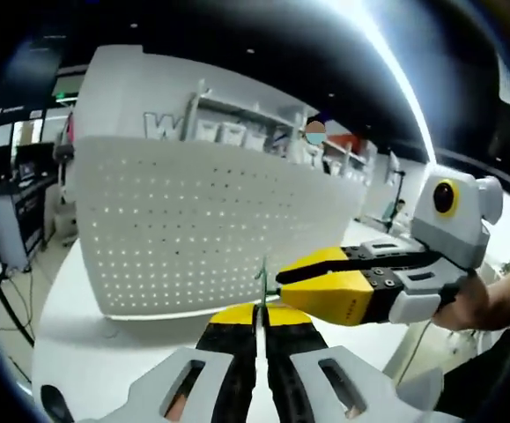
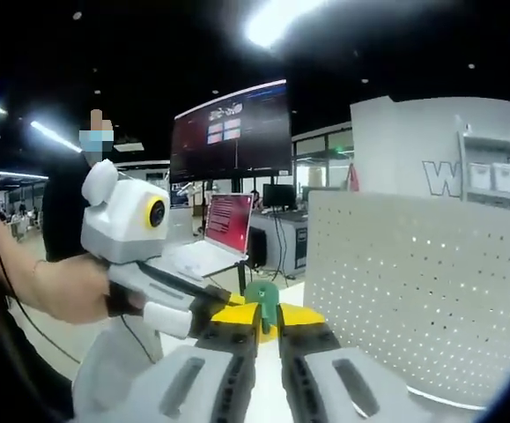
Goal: Insert the hook assembly into the mounting plate slot until the hook locks in place.
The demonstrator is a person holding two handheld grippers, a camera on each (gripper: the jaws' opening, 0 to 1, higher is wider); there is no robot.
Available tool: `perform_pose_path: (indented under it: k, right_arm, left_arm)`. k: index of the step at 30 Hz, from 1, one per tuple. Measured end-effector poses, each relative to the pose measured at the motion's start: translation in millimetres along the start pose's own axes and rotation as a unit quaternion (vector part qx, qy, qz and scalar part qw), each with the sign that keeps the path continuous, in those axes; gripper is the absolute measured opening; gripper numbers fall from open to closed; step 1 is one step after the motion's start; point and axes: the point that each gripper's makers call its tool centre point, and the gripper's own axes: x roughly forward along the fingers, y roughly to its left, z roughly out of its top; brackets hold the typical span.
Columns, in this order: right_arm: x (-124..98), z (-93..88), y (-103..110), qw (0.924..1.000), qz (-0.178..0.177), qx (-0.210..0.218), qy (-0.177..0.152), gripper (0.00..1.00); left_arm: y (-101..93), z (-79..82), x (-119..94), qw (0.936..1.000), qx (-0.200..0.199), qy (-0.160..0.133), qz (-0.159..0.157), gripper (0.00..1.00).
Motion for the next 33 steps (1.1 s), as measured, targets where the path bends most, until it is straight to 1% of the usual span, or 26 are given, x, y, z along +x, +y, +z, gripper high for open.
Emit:
perform_pose_path:
  k: [3, 7, 9, 11, 13, 14, 15, 16, 17, 18, 20, 23, 24, 25, 27, 30, 32, 33]
  right_arm:
    - [-1, 1.8, 2, 0.9999, 0.008, 0.010, -0.006, 0.04]
    - [-4, 4.1, 6, 0.9995, 0.018, 0.023, -0.014, 0.03]
    - [-6, 8.1, 9, 0.9991, 0.025, 0.026, -0.023, 0.01]
    - [-7, 11.7, 11, 0.9989, 0.027, 0.023, -0.031, 0.01]
    - [-6, 13.7, 13, 0.9988, 0.030, 0.017, -0.035, 0.01]
    - [-5, 13.3, 14, 0.9987, 0.033, 0.018, -0.034, 0.01]
    - [-5, 12.3, 15, 0.9987, 0.036, 0.018, -0.031, 0.00]
    - [-4, 11.4, 16, 0.9987, 0.038, 0.019, -0.029, 0.00]
    - [-3, 10.4, 17, 0.9984, 0.042, 0.028, -0.027, 0.00]
    - [-3, 10.4, 18, 0.9975, 0.042, 0.049, -0.029, 0.00]
    - [-3, 9.5, 19, 0.9972, 0.042, 0.056, -0.027, 0.00]
    - [-4, 6.9, 21, 0.9979, 0.040, 0.044, -0.027, 0.00]
    - [-4, 6.8, 21, 0.9977, 0.040, 0.048, -0.027, 0.00]
    - [-4, 4.3, 20, 0.9968, 0.039, 0.066, -0.023, 0.00]
    - [-5, 2.6, 17, 0.9958, 0.038, 0.080, -0.024, 0.00]
    - [-5, 0.4, 15, 0.9949, 0.036, 0.092, -0.021, 0.00]
    - [-5, -0.9, 15, 0.9948, 0.034, 0.094, -0.019, 0.00]
    - [-5, -1.2, 15, 0.9949, 0.033, 0.093, -0.019, 0.00]
  left_arm:
    - [-1.3, 1.9, -2, 1.0000, 0.002, -0.004, -0.003, 0.01]
    - [-5.6, 4.3, -6, 1.0000, 0.004, -0.001, -0.005, 0.01]
    - [-8.8, 8.7, -9, 0.9999, 0.012, -0.002, -0.008, 0.01]
    - [-9.9, 12.0, -11, 0.9996, 0.026, -0.001, -0.006, 0.01]
    - [-9.8, 13.7, -13, 0.9990, 0.043, 0.007, -0.003, 0.01]
    - [-7.9, 12.7, -14, 0.9979, 0.062, 0.016, 0.003, 0.01]
    - [-7.6, 11.2, -15, 0.9976, 0.066, 0.021, 0.005, 0.01]
    - [-7.3, 10.4, -15, 0.9974, 0.067, 0.026, 0.008, 0.01]
    - [-6.9, 9.7, -16, 0.9973, 0.067, 0.029, 0.009, 0.01]
    - [-6.5, 9.4, -17, 0.9974, 0.064, 0.030, 0.008, 0.01]
    - [-6.4, 8.3, -18, 0.9974, 0.064, 0.031, 0.008, 0.02]
    - [-6.3, 5.6, -19, 0.9972, 0.066, 0.034, 0.008, 0.02]
    - [-6.6, 4.3, -19, 0.9969, 0.070, 0.036, 0.006, 0.02]
    - [-6.6, 2.8, -18, 0.9966, 0.072, 0.039, 0.003, 0.03]
    - [-6.3, 0.7, -16, 0.9967, 0.070, 0.040, 0.001, 0.03]
    - [-6.8, -2.3, -15, 0.9967, 0.070, 0.042, -0.002, 0.04]
    - [-11.0, -3.3, -14, 0.9967, 0.070, 0.038, -0.015, 0.09]
    - [-13.7, -10.8, -13, 0.9963, 0.059, 0.058, -0.025, 0.13]
